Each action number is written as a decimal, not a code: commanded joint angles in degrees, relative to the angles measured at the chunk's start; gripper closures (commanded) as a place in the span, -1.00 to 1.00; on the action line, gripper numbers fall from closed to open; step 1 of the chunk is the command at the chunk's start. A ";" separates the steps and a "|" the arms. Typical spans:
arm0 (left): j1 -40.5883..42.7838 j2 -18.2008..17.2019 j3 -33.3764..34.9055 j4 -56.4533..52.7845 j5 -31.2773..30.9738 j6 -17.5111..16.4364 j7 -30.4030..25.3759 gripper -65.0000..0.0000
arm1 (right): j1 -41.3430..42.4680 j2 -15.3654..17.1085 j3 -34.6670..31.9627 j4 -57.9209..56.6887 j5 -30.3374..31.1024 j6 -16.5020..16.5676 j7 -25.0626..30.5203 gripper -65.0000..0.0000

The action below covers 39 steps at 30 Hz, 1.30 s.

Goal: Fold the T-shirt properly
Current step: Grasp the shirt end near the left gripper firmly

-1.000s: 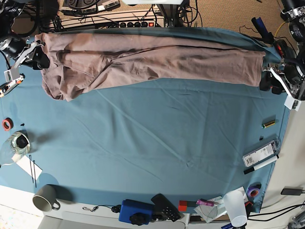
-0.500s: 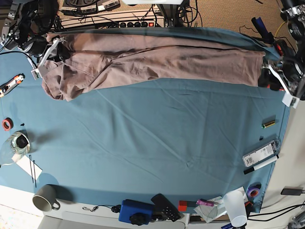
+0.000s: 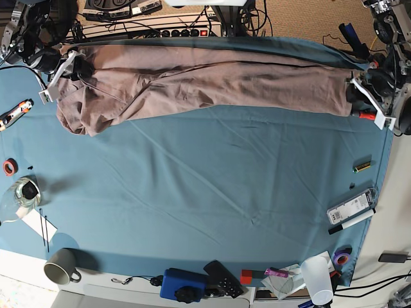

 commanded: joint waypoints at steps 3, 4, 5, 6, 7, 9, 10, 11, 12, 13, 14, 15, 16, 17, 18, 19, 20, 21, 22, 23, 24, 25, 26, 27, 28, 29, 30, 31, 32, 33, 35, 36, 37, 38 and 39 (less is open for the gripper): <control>-0.15 -0.94 -0.42 -2.80 -5.92 -0.39 1.29 0.10 | -0.17 0.72 0.15 0.17 -1.38 -0.23 -0.92 0.46; -0.13 -0.94 -0.42 -4.09 -8.24 -1.33 1.97 0.10 | -0.17 0.70 0.15 0.17 -1.38 -0.23 -0.90 0.46; -0.15 -0.94 -0.42 -5.35 -10.34 -2.51 2.64 0.10 | -0.17 0.70 0.15 0.17 -1.38 -0.23 -0.90 0.46; -0.20 -0.94 -0.42 -6.73 -11.78 -2.97 3.02 0.10 | -0.17 0.70 0.15 0.17 -1.38 -0.23 -0.92 0.46; -0.31 -0.94 -0.42 -8.09 -12.48 -3.48 3.04 0.10 | -0.17 0.72 0.15 0.17 -1.40 -0.23 -0.94 0.46; -0.48 -0.98 -0.42 -10.34 -13.81 -3.96 3.26 0.10 | -0.15 0.72 0.15 0.17 -1.38 -0.23 -0.92 0.46; -0.55 -0.98 -0.42 -11.17 -14.75 -3.93 3.78 0.10 | -0.17 0.72 0.15 0.17 -1.38 -0.23 -0.92 0.46; -0.59 -0.98 -0.42 -11.72 -15.78 -3.96 4.59 0.10 | -0.17 0.72 0.15 0.17 -1.38 -0.23 -0.96 0.46; -0.59 -0.96 -0.42 -11.80 -16.52 -3.93 5.38 0.10 | -0.17 0.72 0.15 0.17 -1.38 -0.23 -0.94 0.46; -0.61 -1.01 -0.42 -11.80 -17.14 -3.93 5.92 0.10 | -0.17 0.72 0.15 0.17 -1.38 -0.23 -0.98 0.46; -0.63 -1.07 -0.42 -11.80 -17.22 -3.93 5.88 0.10 | -0.17 0.72 0.15 0.17 -1.38 -0.23 -0.98 0.46; -0.79 -1.11 -0.42 -11.80 -17.20 -3.93 5.92 0.14 | -0.17 0.72 0.15 0.17 -1.38 -0.23 -0.98 0.46; -0.98 -1.14 -0.42 -11.80 -17.20 -3.93 5.95 0.18 | -0.15 0.74 0.15 0.17 -1.38 -0.23 -0.98 0.46; -1.18 -1.11 -0.42 -11.80 -17.18 -3.93 5.97 0.26 | -0.17 0.74 0.15 0.17 -1.36 -0.23 -0.96 0.46; -1.33 -1.11 -0.42 -11.80 -17.20 -3.93 6.01 0.34 | -0.17 0.74 0.15 0.17 -1.38 -0.23 -0.98 0.46; -1.42 -1.14 -0.42 -11.80 -17.20 -3.93 6.05 0.44 | -0.17 0.74 0.15 0.17 -1.38 -0.23 -0.98 0.46; -1.42 -1.14 -0.42 -11.78 -17.20 -3.91 5.97 0.55 | -0.17 0.74 0.15 0.17 -1.38 -0.23 -0.96 0.46; -1.40 -1.11 -0.42 -11.78 -17.18 -3.91 5.97 0.68 | -0.15 0.74 0.15 0.17 -1.38 -0.23 -0.96 0.46; -1.40 -1.14 -0.42 -11.78 -17.18 -3.89 5.99 0.83 | -0.15 0.74 0.15 0.17 -1.38 -0.23 -0.96 0.46; -1.42 -1.14 -0.42 -11.74 -17.18 -3.89 5.97 0.98 | -0.15 0.74 0.15 0.17 -1.38 -0.23 -0.94 0.46; -1.42 -1.14 -0.44 -11.58 -17.16 -3.89 5.97 1.00 | -0.15 0.74 0.15 0.17 -1.38 -0.23 -0.94 0.46; -1.44 -1.14 -0.44 -11.26 -17.16 -3.89 5.99 1.00 | -0.15 0.74 0.15 0.17 -1.38 -0.23 -0.90 0.46; -1.44 -1.14 -0.44 -10.69 -17.16 -3.89 6.19 1.00 | -0.15 0.81 0.15 0.17 -1.38 -0.23 -0.83 0.46; -1.44 -1.14 -0.48 -9.84 -17.18 -3.89 6.60 1.00 | -0.15 0.83 0.15 0.17 -1.36 -0.23 -0.76 0.46; -1.44 -1.14 -0.55 -8.66 -17.18 -3.89 7.21 1.00 | -0.15 0.83 0.15 0.17 -1.36 -0.23 -0.57 0.46; -1.42 -1.14 -0.68 -7.13 -17.18 -3.74 7.74 1.00 | -0.15 0.83 0.15 0.17 -1.36 -0.23 -0.33 0.46; -1.40 -1.11 -0.94 -5.25 -17.18 -3.39 8.00 1.00 | -0.15 0.83 0.15 0.17 -1.38 -0.23 -0.04 0.46; -1.40 -1.14 -1.20 -3.23 -17.18 -3.19 8.07 1.00 | -0.15 0.83 0.15 0.17 -1.38 -0.23 0.17 0.46; -1.38 -1.14 -1.53 -1.01 -17.18 -3.30 8.00 1.00 | -0.15 0.83 0.15 0.17 -1.36 -0.23 0.42 0.46; -1.38 -1.14 -1.70 1.20 -17.18 -3.61 7.74 1.00 | -0.15 0.83 0.15 0.17 -1.38 -0.23 0.44 0.46; -1.36 -1.11 -1.70 4.90 -17.18 -4.17 6.95 1.00 | -0.15 0.83 0.15 0.17 -1.38 -0.23 0.44 0.46; -1.36 -1.11 -1.70 6.01 -17.18 -4.15 6.69 1.00 | -0.15 0.83 0.15 0.17 -1.38 -0.23 0.42 0.46; -1.36 -1.11 -1.70 6.62 -17.22 -4.15 6.51 1.00 | -0.15 0.83 0.15 0.17 -1.38 -0.23 0.42 0.46; -1.36 -1.09 -1.70 6.91 -17.55 -4.15 6.56 1.00 | -0.15 0.83 0.15 0.17 -1.38 -0.23 0.44 0.46; -1.31 -1.05 -1.70 6.93 -18.84 -4.15 6.67 1.00 | -0.15 0.83 0.15 0.17 -1.38 -0.23 0.44 0.46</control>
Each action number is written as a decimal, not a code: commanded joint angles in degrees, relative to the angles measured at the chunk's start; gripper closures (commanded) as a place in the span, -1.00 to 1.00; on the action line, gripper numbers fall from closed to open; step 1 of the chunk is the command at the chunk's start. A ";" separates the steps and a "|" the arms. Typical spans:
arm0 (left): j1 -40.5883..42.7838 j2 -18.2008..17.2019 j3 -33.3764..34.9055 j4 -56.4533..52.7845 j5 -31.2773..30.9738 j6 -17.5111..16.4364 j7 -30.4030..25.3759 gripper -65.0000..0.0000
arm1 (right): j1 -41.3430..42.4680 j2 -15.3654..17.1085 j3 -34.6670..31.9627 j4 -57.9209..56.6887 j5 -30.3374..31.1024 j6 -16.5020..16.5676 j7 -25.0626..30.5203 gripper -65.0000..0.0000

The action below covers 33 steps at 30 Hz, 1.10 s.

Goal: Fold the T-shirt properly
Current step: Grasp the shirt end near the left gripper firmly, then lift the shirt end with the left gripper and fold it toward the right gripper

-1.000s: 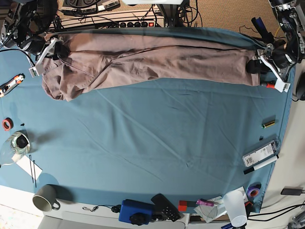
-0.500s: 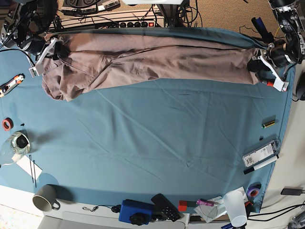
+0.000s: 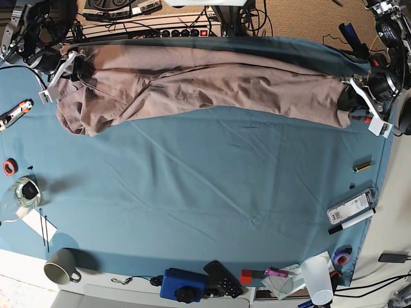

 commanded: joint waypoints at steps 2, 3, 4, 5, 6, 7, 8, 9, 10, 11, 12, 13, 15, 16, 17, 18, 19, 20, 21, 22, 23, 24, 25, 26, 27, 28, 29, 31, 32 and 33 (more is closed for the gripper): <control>-0.20 -0.61 -0.44 1.05 -3.91 -0.66 0.11 1.00 | -0.11 0.83 0.17 0.22 -1.36 -0.23 -0.22 0.46; -0.20 -0.61 -0.44 1.05 -4.81 -1.88 0.66 1.00 | -0.11 0.83 0.17 0.22 -1.33 -0.23 -0.07 0.46; -0.20 -0.63 -0.44 1.05 -5.64 -2.34 1.07 1.00 | -0.09 0.83 0.17 0.22 -1.36 -0.23 -0.02 0.46; -0.20 -0.63 -0.44 1.09 -6.80 -2.51 1.16 1.00 | 0.09 0.83 0.20 0.22 -1.40 -0.23 -0.02 0.46; -0.20 -0.61 -0.42 1.20 -8.66 -2.99 1.36 1.00 | 0.24 0.83 0.20 0.22 -1.42 -0.23 -0.04 0.46; -0.20 -0.63 -0.42 1.44 -10.69 -3.56 1.73 1.00 | 0.52 0.83 0.24 0.22 -1.42 -0.23 -0.04 0.46; -0.22 -0.63 -0.42 1.88 -12.09 -5.01 2.01 1.00 | 0.81 0.83 0.24 0.22 -1.42 -0.23 -0.04 0.46; -0.20 -0.63 -0.42 2.49 -12.57 -5.88 2.19 1.00 | 1.18 0.81 0.24 0.22 -1.40 -0.23 -0.07 0.46; -0.20 -0.63 -0.42 3.08 -12.57 -5.88 2.14 1.00 | 1.60 0.81 0.24 0.22 -1.42 -0.23 -0.13 0.46; -0.20 -0.63 -0.42 3.63 -12.61 -5.88 2.14 1.00 | 1.90 0.83 0.24 0.22 -1.40 -0.23 -0.13 0.46; -0.20 -0.63 -0.31 4.09 -12.85 -5.86 2.14 1.00 | 2.32 0.83 0.24 0.22 -1.46 -0.23 -0.15 0.46; -0.20 -0.61 -0.13 4.42 -13.84 -5.88 2.16 1.00 | 2.60 0.83 0.24 0.22 -1.60 -0.23 -0.15 0.46; -0.22 -0.50 0.87 5.07 -16.04 -6.23 2.86 1.00 | 3.23 0.83 0.24 0.22 -1.60 -0.23 -0.17 0.46; -0.20 -0.44 1.79 5.49 -16.76 -7.10 3.02 1.00 | 3.41 0.83 0.26 0.22 -1.73 -0.23 -0.17 0.46; -0.20 -0.26 3.04 5.95 -17.07 -7.61 3.03 1.00 | 3.69 0.83 0.28 0.22 -1.88 -0.23 -0.13 0.46; -0.20 0.04 4.63 6.36 -17.03 -7.58 3.03 1.00 | 3.91 0.83 0.28 0.22 -2.12 -0.23 -0.02 0.46; -0.22 0.61 6.36 6.80 -17.00 -7.58 3.03 1.00 | 4.17 0.83 0.31 0.22 -2.45 -0.23 0.00 0.46; -0.24 1.42 8.37 7.13 -17.00 -7.58 2.86 1.00 | 4.39 0.83 0.31 0.22 -2.69 -0.23 0.00 0.46; -0.24 2.43 10.43 7.41 -16.83 -7.58 2.56 1.00 | 4.63 0.83 0.31 0.22 -2.69 -0.23 0.09 0.46; -0.39 3.61 12.57 7.65 -16.04 -7.58 2.23 1.00 | 4.94 0.83 0.33 0.24 -2.64 -0.23 0.28 0.46; -0.57 4.87 14.56 7.91 -14.23 -7.58 1.20 1.00 | 5.29 0.81 0.44 0.24 -2.64 -0.23 0.31 0.46; -0.92 6.01 16.33 8.07 -12.17 -7.58 0.42 1.00 | 5.62 0.83 0.72 0.24 -2.60 -0.23 0.33 0.46; -1.38 7.04 17.73 8.13 -10.32 -7.56 -0.39 1.00 | 5.97 0.81 1.16 0.26 -2.58 -0.23 0.50 0.46; -1.88 7.87 18.88 8.11 -8.79 -7.37 -1.22 1.00 | 6.27 0.81 1.77 0.26 -2.58 -0.23 0.48 0.46; -2.36 8.74 19.78 8.13 -7.63 -6.82 -1.64 1.00 | 6.54 0.83 2.49 0.26 -2.40 -0.23 0.52 0.46; -2.80 9.53 20.57 8.11 -7.10 -6.45 -1.88 1.00 | 6.54 0.83 3.45 0.26 -1.92 -0.23 0.79 0.46; -3.02 10.19 21.24 8.11 -7.06 -6.47 -2.03 1.00 | 6.54 0.81 4.52 0.26 -1.27 -0.23 0.92 0.46; -3.26 11.41 22.75 8.11 -6.93 -6.60 -2.67 1.00 | 6.51 0.83 7.04 0.26 -0.63 -0.23 0.87 0.46; -3.26 12.20 23.61 8.11 -6.69 -7.02 -3.21 1.00 | 6.51 0.83 8.50 0.26 -0.63 -0.23 0.87 0.46; -3.26 13.03 24.61 8.11 -5.95 -7.45 -3.58 1.00 | 6.51 0.83 9.92 0.26 -0.63 -0.23 0.87 0.46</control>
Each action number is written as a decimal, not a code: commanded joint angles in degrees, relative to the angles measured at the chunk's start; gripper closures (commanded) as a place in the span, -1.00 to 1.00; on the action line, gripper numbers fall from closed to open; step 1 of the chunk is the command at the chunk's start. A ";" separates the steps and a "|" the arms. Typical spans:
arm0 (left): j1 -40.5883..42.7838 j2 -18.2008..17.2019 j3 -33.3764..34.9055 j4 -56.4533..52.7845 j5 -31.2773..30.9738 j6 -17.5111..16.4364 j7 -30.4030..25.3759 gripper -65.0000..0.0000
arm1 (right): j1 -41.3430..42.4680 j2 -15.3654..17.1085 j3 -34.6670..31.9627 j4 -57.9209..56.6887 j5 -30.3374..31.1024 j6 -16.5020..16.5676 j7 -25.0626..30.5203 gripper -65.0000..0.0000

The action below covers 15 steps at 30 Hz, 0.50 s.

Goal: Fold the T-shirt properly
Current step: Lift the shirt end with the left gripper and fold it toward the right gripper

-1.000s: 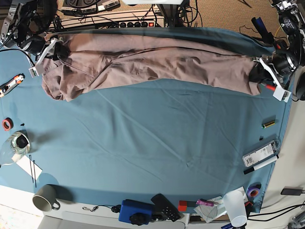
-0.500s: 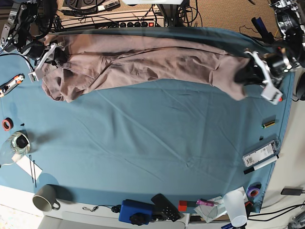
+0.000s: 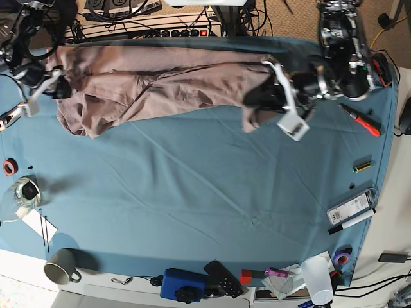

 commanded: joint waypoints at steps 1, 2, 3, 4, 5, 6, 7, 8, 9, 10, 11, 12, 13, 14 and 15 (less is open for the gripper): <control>-0.55 0.63 1.03 1.05 -0.59 -0.33 -1.79 1.00 | 0.13 1.31 1.97 0.72 0.94 -0.01 1.09 0.46; -0.66 1.38 2.36 1.05 0.31 -0.28 -2.03 1.00 | 0.13 1.29 3.34 0.72 0.92 -0.01 1.07 0.46; -0.70 1.95 3.74 1.05 0.81 -0.31 -2.38 1.00 | 0.13 1.31 4.52 0.72 0.92 -0.01 1.07 0.46; -0.87 2.51 5.31 1.05 1.36 -0.31 -2.75 1.00 | 0.13 1.33 5.62 0.72 0.87 -0.01 1.05 0.46; -1.27 3.02 6.91 1.03 2.43 -0.31 -3.04 1.00 | 0.13 1.31 6.54 0.72 0.90 -0.01 1.03 0.46; -1.64 3.52 8.63 1.03 3.82 -0.31 -3.43 1.00 | 0.13 1.31 7.32 0.72 0.87 -0.01 1.01 0.46; -2.05 4.00 10.34 0.98 5.29 -0.15 -4.20 1.00 | 0.13 1.31 7.93 0.72 0.87 -0.01 0.79 0.46; -2.43 4.61 12.13 0.94 7.02 0.22 -5.03 1.00 | 0.13 1.33 8.28 0.72 0.87 -0.01 0.70 0.46; -2.78 5.16 13.86 0.92 8.94 0.79 -5.88 1.00 | 0.13 1.31 8.50 0.72 0.85 -0.01 0.61 0.46; -3.19 5.73 15.61 0.90 10.97 1.31 -6.43 1.00 | 0.13 1.31 8.50 0.72 0.85 -0.01 0.44 0.46; -3.52 6.27 17.33 0.79 13.22 1.40 -7.21 1.00 | 0.13 1.31 8.50 0.72 0.87 -0.01 0.28 0.46; -3.87 6.82 18.95 0.55 15.76 1.38 -8.15 1.00 | 0.13 1.31 8.48 0.72 0.87 -0.01 0.28 0.46; -4.22 7.30 20.61 0.11 18.62 1.40 -9.25 1.00 | 0.13 1.31 8.48 0.72 0.87 -0.01 0.28 0.46; -4.55 7.61 22.23 -0.46 21.29 1.51 -10.12 1.00 | 0.13 1.31 8.48 0.72 0.87 -0.01 0.31 0.46; -4.87 7.63 23.93 -1.09 23.12 2.62 -10.43 1.00 | 0.13 1.31 8.48 0.72 0.87 -0.01 0.28 0.46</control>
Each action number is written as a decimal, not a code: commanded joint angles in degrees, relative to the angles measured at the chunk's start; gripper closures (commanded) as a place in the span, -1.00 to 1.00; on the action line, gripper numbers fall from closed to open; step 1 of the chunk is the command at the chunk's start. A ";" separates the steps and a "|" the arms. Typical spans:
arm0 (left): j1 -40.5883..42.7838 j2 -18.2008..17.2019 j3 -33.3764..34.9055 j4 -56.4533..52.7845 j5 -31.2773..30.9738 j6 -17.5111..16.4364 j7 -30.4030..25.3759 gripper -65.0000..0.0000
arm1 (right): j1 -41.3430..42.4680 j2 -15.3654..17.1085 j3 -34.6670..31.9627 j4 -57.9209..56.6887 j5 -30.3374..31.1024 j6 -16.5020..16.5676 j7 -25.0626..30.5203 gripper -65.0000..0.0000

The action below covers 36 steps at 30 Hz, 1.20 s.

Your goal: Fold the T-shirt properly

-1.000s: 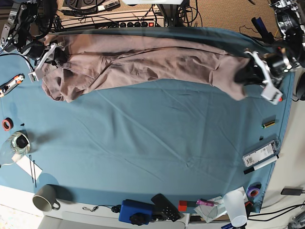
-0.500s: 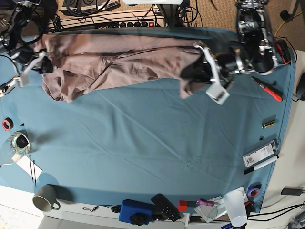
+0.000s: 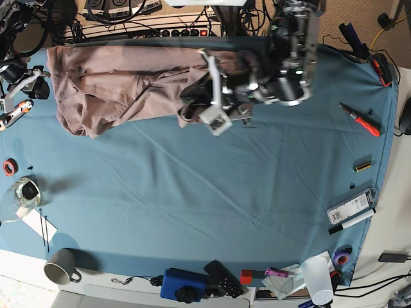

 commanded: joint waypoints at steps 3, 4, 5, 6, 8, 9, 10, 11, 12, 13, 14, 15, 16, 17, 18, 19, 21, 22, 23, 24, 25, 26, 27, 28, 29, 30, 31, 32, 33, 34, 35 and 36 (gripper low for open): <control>-1.03 0.31 4.33 -0.66 2.89 3.19 -2.97 1.00 | 0.15 1.33 0.55 0.72 0.85 0.03 0.76 0.46; -1.03 0.33 5.44 -0.94 4.57 4.44 -4.50 1.00 | 0.15 1.33 0.55 0.72 0.87 0.03 0.79 0.46; -1.03 0.33 6.47 -1.18 6.23 5.46 -5.90 1.00 | 0.15 1.33 0.55 0.72 0.92 0.03 0.85 0.46; -1.03 0.33 7.34 -1.22 7.52 6.14 -6.62 1.00 | 0.15 1.33 0.55 0.72 0.90 0.03 0.85 0.46; -1.01 0.33 8.87 -1.22 8.52 6.12 -6.60 1.00 | 0.15 1.36 0.55 0.72 0.90 0.03 0.96 0.46; -1.01 0.33 9.62 -1.22 8.72 5.62 -6.60 1.00 | 0.15 1.33 0.55 0.72 0.90 0.03 1.16 0.46; -1.01 0.33 10.29 -1.22 8.72 5.53 -6.64 1.00 | 0.15 1.33 0.55 0.72 0.90 0.03 1.36 0.46; -1.01 0.33 10.88 -1.22 8.72 5.57 -7.04 0.98 | 0.15 1.33 0.55 0.72 0.90 0.03 1.57 0.46; -1.01 0.33 11.30 -1.22 8.74 5.60 -7.50 0.78 | 0.15 1.33 0.55 0.72 0.90 0.03 1.79 0.46; -1.01 0.33 11.47 -1.22 8.74 5.62 -7.89 0.54 | 0.15 1.33 0.55 0.72 0.92 0.03 1.86 0.46; -1.01 0.33 11.56 -1.22 8.72 5.90 -8.07 0.32 | 0.15 1.33 0.55 0.72 0.90 0.03 1.86 0.46; -0.98 0.33 11.56 -1.22 8.72 6.78 -8.07 0.13 | 0.15 1.33 0.55 0.72 0.90 0.03 1.86 0.46; -1.01 0.33 11.54 -1.22 8.72 8.35 -8.09 0.00 | 0.15 1.33 0.55 0.72 0.87 0.03 1.86 0.46; -1.03 0.33 11.54 -1.22 8.72 9.77 -8.11 -0.06 | 0.15 1.33 0.55 0.72 0.87 0.03 1.86 0.46; -1.03 0.33 11.50 -1.20 8.72 10.51 -8.11 -0.06 | 0.15 1.33 0.55 0.72 0.90 0.03 1.92 0.46; -1.03 0.33 11.50 -1.14 8.76 10.58 -8.09 -0.06 | 0.15 1.33 0.55 0.72 0.90 0.03 2.03 0.46; -1.03 0.33 11.50 -0.90 9.20 10.58 -7.15 -0.06 | 0.15 1.33 0.55 0.72 0.92 0.03 2.21 0.46; -1.03 0.33 11.50 -0.61 9.33 10.84 -6.08 -0.06 | 0.15 1.33 0.55 0.72 0.92 0.03 2.21 0.46; -1.03 0.33 11.50 -0.15 9.57 11.82 -4.68 -0.06 | 0.15 1.33 0.55 0.72 0.92 0.03 2.21 0.46; -1.01 0.33 11.50 0.46 9.84 12.79 -3.21 -0.06 | 0.15 1.36 0.55 0.72 0.92 0.03 2.21 0.46; -0.98 0.31 11.50 1.14 10.75 13.35 -2.05 -0.06 | 0.15 1.36 0.55 0.72 0.94 0.03 2.23 0.46; -0.83 0.33 11.50 1.88 12.09 13.35 -1.20 -0.06 | 0.15 1.36 0.55 0.72 0.98 0.03 2.38 0.46; -0.61 0.28 11.50 2.69 13.70 13.33 -0.76 -0.06 | 0.15 1.36 0.57 0.72 1.16 0.03 2.78 0.46; -0.31 0.28 11.32 3.58 15.72 13.35 -0.72 -0.06 | 0.15 1.38 0.57 0.72 1.16 0.03 3.15 0.46; 0.15 0.28 10.88 4.57 17.57 13.44 -0.76 -0.06 | 0.15 1.36 0.57 0.72 1.16 0.03 3.50 0.46; 0.70 0.26 10.08 5.64 19.41 14.14 -0.76 -0.06 | 0.15 1.36 0.57 0.72 1.16 0.03 3.63 0.46; 1.33 0.09 8.98 6.62 20.92 15.37 -0.81 -0.06 | 0.15 1.38 0.57 0.72 1.14 0.03 3.63 0.46; 1.99 -0.20 7.63 7.45 21.92 16.33 -0.87 -0.06 | 0.17 1.38 0.57 0.72 1.09 0.03 3.63 0.46; 2.71 -0.39 5.92 8.07 22.23 16.65 -1.05 -0.06 | 0.15 1.51 0.55 0.72 0.90 0.03 3.65 0.46; 3.41 -0.70 4.15 8.41 21.86 16.79 -1.25 -0.06 | 0.20 1.51 0.55 0.72 0.46 0.03 3.76 0.46; 4.04 -1.05 2.58 8.55 20.81 16.76 -1.25 -0.06 | 0.17 1.55 0.55 0.72 0.46 0.03 3.85 0.46; 4.55 -1.44 1.11 8.57 19.19 16.70 -1.18 -0.06 | 0.15 1.51 0.55 0.72 0.48 0.03 3.82 0.46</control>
